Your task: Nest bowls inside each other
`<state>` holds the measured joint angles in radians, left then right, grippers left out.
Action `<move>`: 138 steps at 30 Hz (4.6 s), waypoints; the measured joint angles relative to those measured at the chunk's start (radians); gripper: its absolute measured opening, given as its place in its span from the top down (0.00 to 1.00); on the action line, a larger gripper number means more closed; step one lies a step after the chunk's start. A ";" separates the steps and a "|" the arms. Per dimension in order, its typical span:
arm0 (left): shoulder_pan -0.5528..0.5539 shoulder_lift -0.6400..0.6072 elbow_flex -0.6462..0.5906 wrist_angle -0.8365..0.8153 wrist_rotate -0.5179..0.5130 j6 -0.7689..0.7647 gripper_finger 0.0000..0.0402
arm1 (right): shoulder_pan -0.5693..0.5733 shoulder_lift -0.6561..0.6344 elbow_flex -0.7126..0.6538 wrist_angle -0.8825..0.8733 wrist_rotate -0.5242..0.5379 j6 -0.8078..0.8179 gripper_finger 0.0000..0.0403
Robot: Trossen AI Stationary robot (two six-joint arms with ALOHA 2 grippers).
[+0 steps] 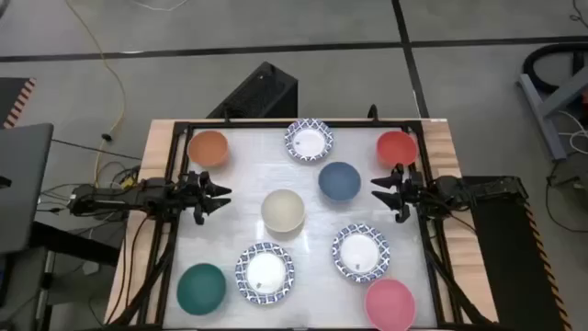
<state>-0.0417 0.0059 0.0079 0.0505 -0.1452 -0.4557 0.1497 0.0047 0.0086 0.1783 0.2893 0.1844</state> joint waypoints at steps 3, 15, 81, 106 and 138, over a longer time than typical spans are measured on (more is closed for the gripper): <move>0.000 0.000 0.000 0.000 0.000 0.000 0.54 | 0.000 0.000 0.000 0.000 0.000 0.000 0.48; 0.000 0.000 0.000 0.000 0.000 0.000 0.54 | 0.000 0.000 0.000 0.000 0.000 0.000 0.48; 0.000 0.000 0.016 0.058 -0.277 -0.366 0.54 | 0.002 0.000 0.000 0.011 0.031 0.229 0.48; 0.000 0.204 0.491 0.064 0.036 -0.278 0.54 | 0.042 0.140 0.315 -0.011 0.064 0.383 0.48; 0.000 0.669 1.174 -0.801 0.262 -0.079 0.48 | 0.151 1.133 0.977 -1.307 -0.309 0.755 0.32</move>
<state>-0.0414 0.6750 1.1820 -0.7502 0.1169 -0.5343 0.3008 1.1378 0.9855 -1.1289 -0.0195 0.9389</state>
